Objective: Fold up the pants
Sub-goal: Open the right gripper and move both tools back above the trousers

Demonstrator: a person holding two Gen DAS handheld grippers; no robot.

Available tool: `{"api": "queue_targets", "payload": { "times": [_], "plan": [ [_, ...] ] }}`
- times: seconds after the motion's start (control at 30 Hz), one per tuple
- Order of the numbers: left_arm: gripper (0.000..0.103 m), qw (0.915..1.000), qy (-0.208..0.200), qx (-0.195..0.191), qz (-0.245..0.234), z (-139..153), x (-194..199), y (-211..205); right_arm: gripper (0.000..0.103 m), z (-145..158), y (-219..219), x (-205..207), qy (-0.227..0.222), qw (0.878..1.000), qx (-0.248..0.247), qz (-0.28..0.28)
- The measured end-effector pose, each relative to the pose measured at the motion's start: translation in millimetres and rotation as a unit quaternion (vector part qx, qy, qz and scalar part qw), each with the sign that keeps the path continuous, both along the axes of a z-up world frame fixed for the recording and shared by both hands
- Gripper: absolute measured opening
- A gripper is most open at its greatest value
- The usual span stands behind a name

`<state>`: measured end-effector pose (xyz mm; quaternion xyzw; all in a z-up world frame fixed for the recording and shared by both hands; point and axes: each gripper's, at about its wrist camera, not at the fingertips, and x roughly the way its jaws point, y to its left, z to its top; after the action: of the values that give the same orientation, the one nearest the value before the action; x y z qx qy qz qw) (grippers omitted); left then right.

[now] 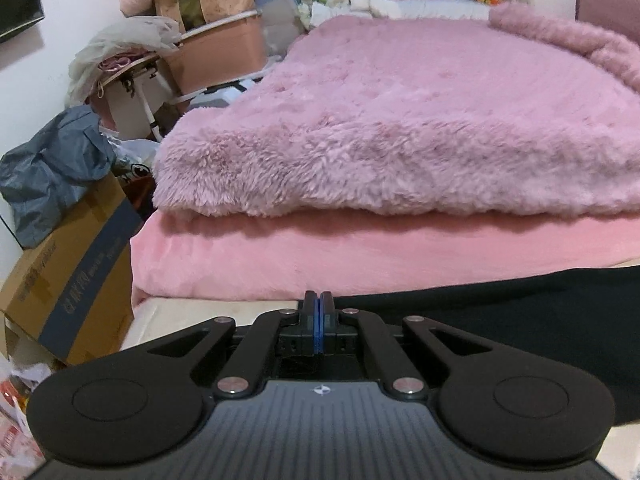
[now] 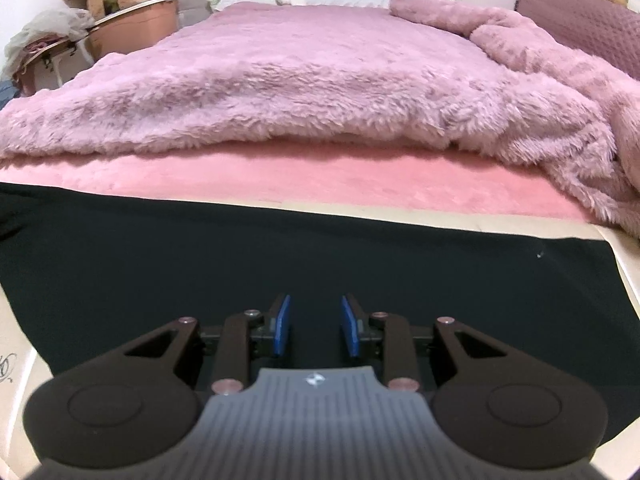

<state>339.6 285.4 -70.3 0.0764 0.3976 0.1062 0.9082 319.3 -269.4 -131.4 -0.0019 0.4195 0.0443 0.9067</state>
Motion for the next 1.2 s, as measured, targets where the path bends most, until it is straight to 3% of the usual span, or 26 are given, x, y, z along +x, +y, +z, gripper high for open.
{"api": "queue_targets", "payload": {
  "times": [0.27,0.43,0.57,0.63,0.73,0.83,0.9,1.03,1.2],
  "plan": [
    [0.0,0.9974,0.06,0.04,-0.009,-47,56,10,0.024,-10,-11,-1,0.009,1.0,0.002,-0.011],
    [0.0,0.9953,0.071,0.066,-0.008,-73,73,9,0.024,-11,-13,-7,0.01,1.0,0.003,-0.011],
    [0.0,0.9954,0.069,0.066,0.008,-80,78,18,0.024,-12,-14,-11,0.012,1.0,-0.002,-0.011],
    [0.01,0.9978,0.045,0.04,0.027,-70,73,25,0.024,-11,-15,-13,0.012,1.0,-0.002,-0.014],
    [0.019,0.9979,0.01,-0.04,0.05,-50,59,46,0.024,-8,-16,-16,0.011,1.0,-0.001,-0.014],
    [0.037,0.9894,-0.008,-0.123,0.077,-38,45,70,0.024,-6,-14,-18,0.006,1.0,-0.001,-0.011],
    [0.046,0.9841,-0.016,-0.155,0.086,-38,38,80,0.024,-6,-14,-18,0.006,1.0,0.002,-0.013],
    [0.052,0.9803,0.0,-0.175,0.092,-55,35,82,0.024,-8,-13,-15,0.006,1.0,0.006,-0.02],
    [0.053,0.9858,0.023,-0.141,0.089,-80,41,73,0.024,-8,-10,-9,-0.001,1.0,-0.006,-0.015]
  ]
}}
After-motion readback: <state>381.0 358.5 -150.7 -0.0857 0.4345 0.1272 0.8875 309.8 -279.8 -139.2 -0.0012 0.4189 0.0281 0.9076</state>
